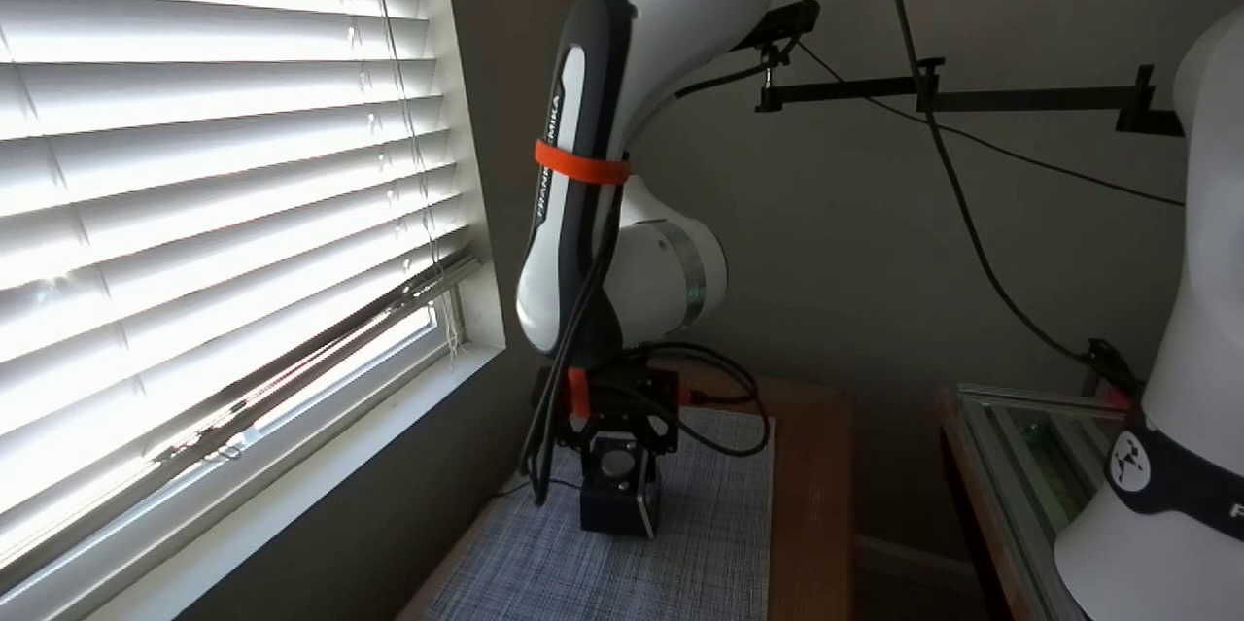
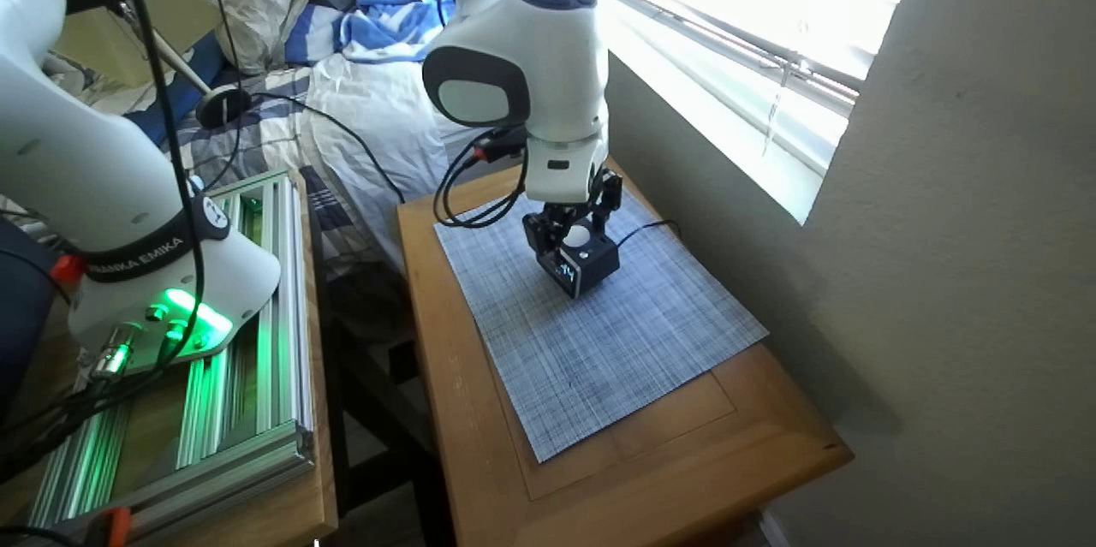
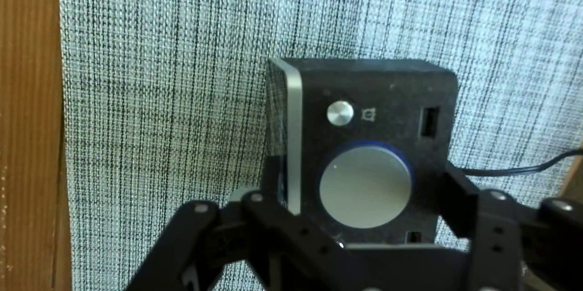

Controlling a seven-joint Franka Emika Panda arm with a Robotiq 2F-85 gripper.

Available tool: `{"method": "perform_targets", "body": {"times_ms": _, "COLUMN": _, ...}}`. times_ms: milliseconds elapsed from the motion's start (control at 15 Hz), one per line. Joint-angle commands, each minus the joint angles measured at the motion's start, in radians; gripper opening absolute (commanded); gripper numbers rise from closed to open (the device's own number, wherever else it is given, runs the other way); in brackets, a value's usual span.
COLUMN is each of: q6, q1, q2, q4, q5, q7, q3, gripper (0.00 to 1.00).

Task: Twist the clock

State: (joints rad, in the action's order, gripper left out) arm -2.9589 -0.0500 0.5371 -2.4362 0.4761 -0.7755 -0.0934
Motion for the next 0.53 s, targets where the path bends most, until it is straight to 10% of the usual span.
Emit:
{"method": "perform_targets", "body": {"times_ms": 0, "q6": 0.016, "q1": -0.018, "q2": 0.026, "q4": 0.035, "q5": 0.029, "q7": -0.025, "q3": 0.016, "gripper": 0.55}}
{"method": "perform_targets", "body": {"times_ms": 467, "q6": 0.005, "q1": -0.028, "q2": 0.027, "q4": 0.032, "q5": 0.047, "q7": -0.057, "q3": 0.029, "gripper": 0.55}}
